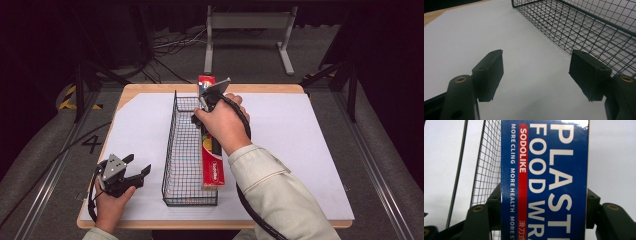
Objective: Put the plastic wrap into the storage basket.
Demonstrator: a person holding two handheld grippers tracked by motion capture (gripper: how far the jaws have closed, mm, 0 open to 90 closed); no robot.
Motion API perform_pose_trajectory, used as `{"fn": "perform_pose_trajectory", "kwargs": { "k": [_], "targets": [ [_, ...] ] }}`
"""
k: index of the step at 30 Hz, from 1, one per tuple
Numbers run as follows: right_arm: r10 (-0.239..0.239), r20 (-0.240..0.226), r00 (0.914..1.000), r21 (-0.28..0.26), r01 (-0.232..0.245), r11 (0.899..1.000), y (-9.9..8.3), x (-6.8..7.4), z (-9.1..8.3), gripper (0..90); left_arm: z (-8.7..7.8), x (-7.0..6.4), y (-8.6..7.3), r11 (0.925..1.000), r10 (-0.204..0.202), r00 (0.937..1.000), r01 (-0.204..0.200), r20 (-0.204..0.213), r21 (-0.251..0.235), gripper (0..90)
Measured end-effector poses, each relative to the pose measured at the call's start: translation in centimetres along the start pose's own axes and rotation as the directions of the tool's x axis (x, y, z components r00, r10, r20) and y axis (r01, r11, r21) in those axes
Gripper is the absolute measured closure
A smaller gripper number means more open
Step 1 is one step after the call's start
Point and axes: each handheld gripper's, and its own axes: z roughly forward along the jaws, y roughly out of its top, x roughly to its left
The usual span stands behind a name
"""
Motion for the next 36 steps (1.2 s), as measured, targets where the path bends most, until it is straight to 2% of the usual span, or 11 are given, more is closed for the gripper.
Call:
{"fn": "perform_pose_trajectory", "kwargs": {
  "k": [11, 14, 17, 25, 30, 36],
  "targets": [
    [0.012, 0.003, 0.9999, -0.055, -0.012, 0.998, -0.3, 1.2, 1.8, 39.6, -0.1, 0.1, 0.0, 1.0, -0.007, 0.9999, 0.007, -0.008, -0.002, 28.0],
    [-0.006, 0.016, 0.9999, -0.062, 0.007, 0.998, -0.6, 1.4, 2.3, 39.6, -0.2, 0.2, 0.0, 0.9999, -0.011, 0.9998, 0.011, -0.014, -0.004, 28.0],
    [-0.001, 0.021, 0.9998, -0.066, 0.003, 0.998, -0.8, 1.6, 2.8, 39.6, -0.2, 0.1, 0.0, 1.0, -0.01, 0.9999, 0.01, -0.014, -0.002, 28.0],
    [0.006, 0.033, 0.9994, -0.059, -0.004, 0.998, -1.2, 1.6, 4.3, 39.5, -0.1, 0.1, 0.0, 0.9999, -0.011, 0.9997, 0.011, -0.02, 0.0, 28.1],
    [0.016, 0.033, 0.9993, -0.037, -0.014, 0.999, -1.4, 1.7, 5.3, 39.5, -0.1, 0.1, 0.0, 0.9999, -0.01, 0.9997, 0.01, -0.021, 0.001, 28.2],
    [0.019, 0.057, 0.9982, -0.01, -0.018, 1.0, -1.5, 1.7, 6.6, 39.5, 0.0, 0.0, 0.0, 1.0, 0.001, 0.9997, 0.0, -0.024, 0.008, 28.1]
  ]
}}
